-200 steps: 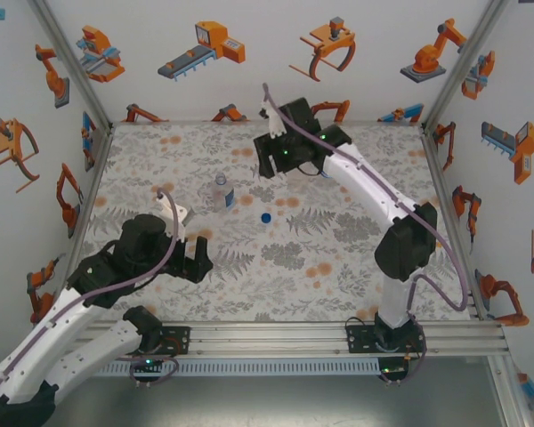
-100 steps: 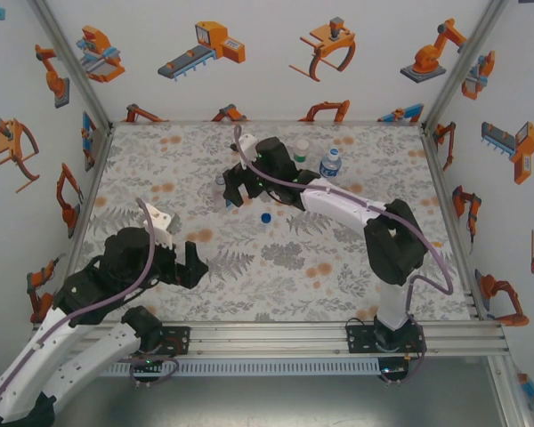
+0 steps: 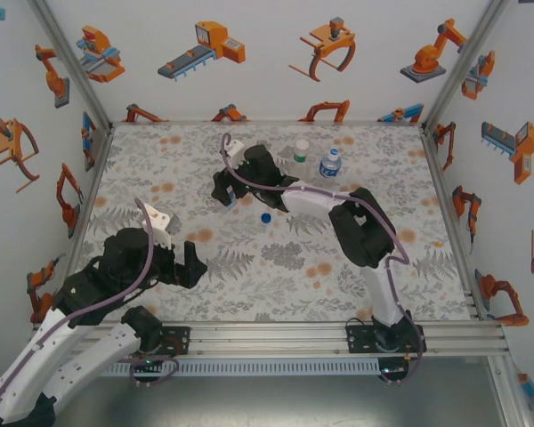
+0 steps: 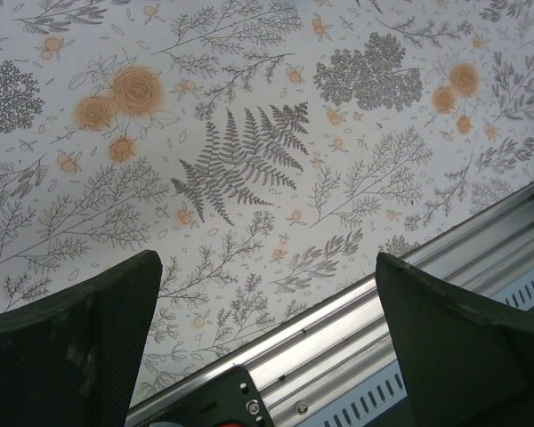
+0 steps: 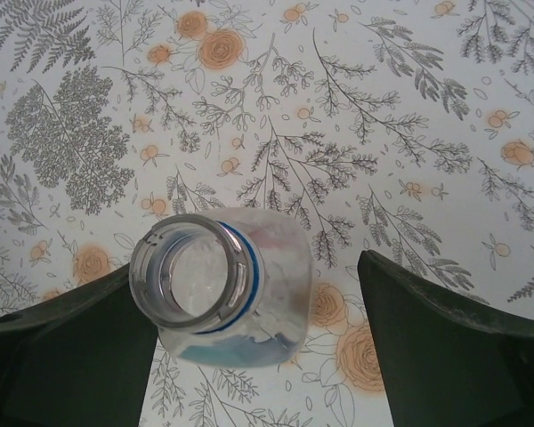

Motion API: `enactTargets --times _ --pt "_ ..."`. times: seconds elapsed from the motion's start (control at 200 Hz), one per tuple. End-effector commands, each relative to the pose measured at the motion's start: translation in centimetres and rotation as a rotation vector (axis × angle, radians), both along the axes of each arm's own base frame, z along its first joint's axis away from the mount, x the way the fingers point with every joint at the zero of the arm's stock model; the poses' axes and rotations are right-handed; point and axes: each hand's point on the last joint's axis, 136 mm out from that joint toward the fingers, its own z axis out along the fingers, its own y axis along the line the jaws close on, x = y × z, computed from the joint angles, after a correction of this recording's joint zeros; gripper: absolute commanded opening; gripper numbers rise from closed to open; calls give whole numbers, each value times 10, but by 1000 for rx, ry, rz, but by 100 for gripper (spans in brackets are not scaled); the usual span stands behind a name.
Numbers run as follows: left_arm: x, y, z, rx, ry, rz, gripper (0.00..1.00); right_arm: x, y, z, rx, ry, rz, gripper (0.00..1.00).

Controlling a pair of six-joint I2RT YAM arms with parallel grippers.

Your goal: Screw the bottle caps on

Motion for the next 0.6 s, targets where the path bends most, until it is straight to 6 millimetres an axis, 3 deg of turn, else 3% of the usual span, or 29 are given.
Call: enactTargets --times 0.0,0.12,0.255,0.426,0.591 --pt "0 4 -4 3 17 26 97 2 14 25 77 -45 26 69" --pt "2 5 -5 7 11 34 97 -3 14 25 73 -36 38 59" --pt "2 4 -2 0 -3 30 97 -13 11 39 69 -39 56 49" --pt "3 0 6 -34 -48 13 97 -39 -5 78 84 -55 87 43" --pt "-2 -17 26 -85 -146 -113 97 -84 -31 117 86 -59 167 41"
